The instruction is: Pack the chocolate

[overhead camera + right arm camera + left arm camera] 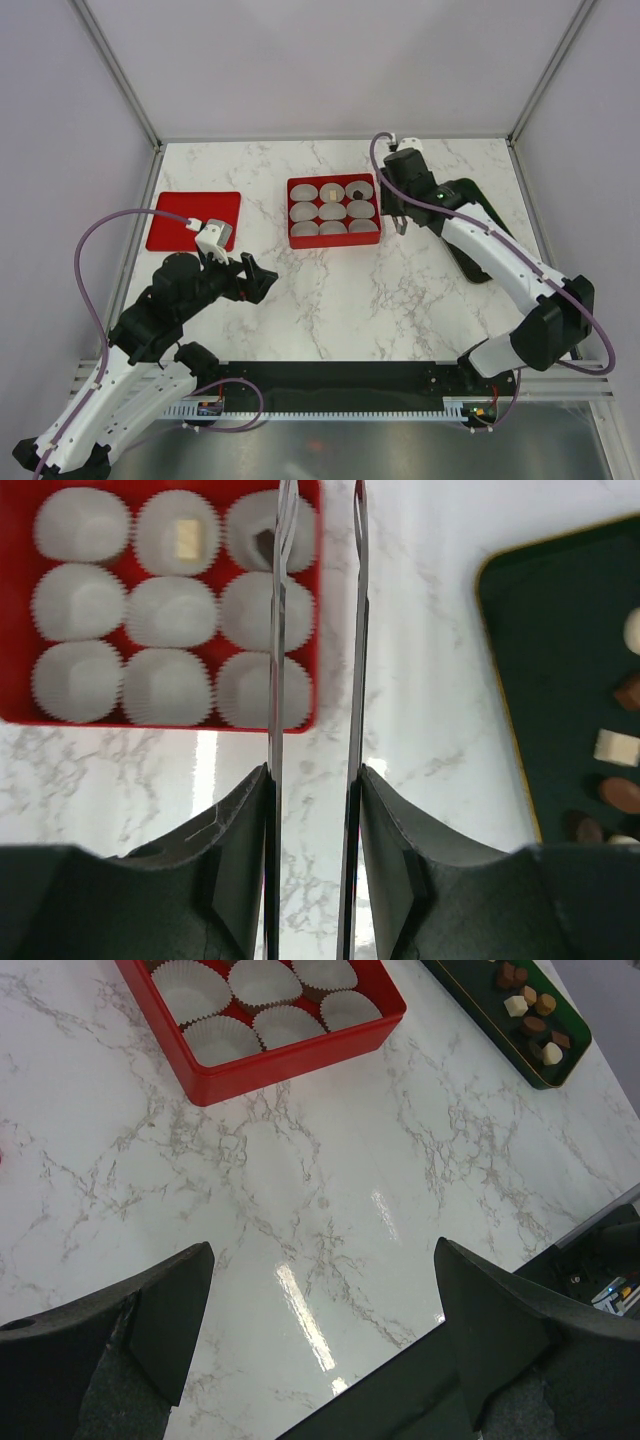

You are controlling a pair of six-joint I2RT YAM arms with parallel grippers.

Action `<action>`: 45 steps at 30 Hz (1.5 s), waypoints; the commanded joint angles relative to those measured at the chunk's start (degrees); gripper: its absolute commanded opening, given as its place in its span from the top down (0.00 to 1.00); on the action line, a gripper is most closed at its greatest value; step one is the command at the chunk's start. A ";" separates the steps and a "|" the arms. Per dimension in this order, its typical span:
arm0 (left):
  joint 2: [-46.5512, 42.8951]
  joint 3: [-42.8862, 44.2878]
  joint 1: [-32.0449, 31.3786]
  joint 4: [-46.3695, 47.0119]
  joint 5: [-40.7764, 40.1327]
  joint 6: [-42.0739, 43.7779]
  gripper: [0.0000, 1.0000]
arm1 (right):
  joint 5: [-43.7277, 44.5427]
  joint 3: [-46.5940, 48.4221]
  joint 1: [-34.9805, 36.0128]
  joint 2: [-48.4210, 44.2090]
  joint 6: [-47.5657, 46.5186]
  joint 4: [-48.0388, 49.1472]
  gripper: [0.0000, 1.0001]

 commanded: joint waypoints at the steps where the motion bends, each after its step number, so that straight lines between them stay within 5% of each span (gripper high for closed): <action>1: -0.32 -0.18 0.07 0.59 0.00 -0.26 0.00 | 0.17 -3.31 -5.93 -3.81 0.27 -2.28 0.53; 17: -0.32 -0.09 0.07 0.50 -0.09 -0.26 0.00 | -0.98 -10.35 -26.85 -1.19 -0.78 -0.61 0.48; 45: 0.03 -0.18 0.07 0.50 0.17 -0.17 0.00 | -14.43 -13.34 -38.99 6.28 -2.28 7.21 0.46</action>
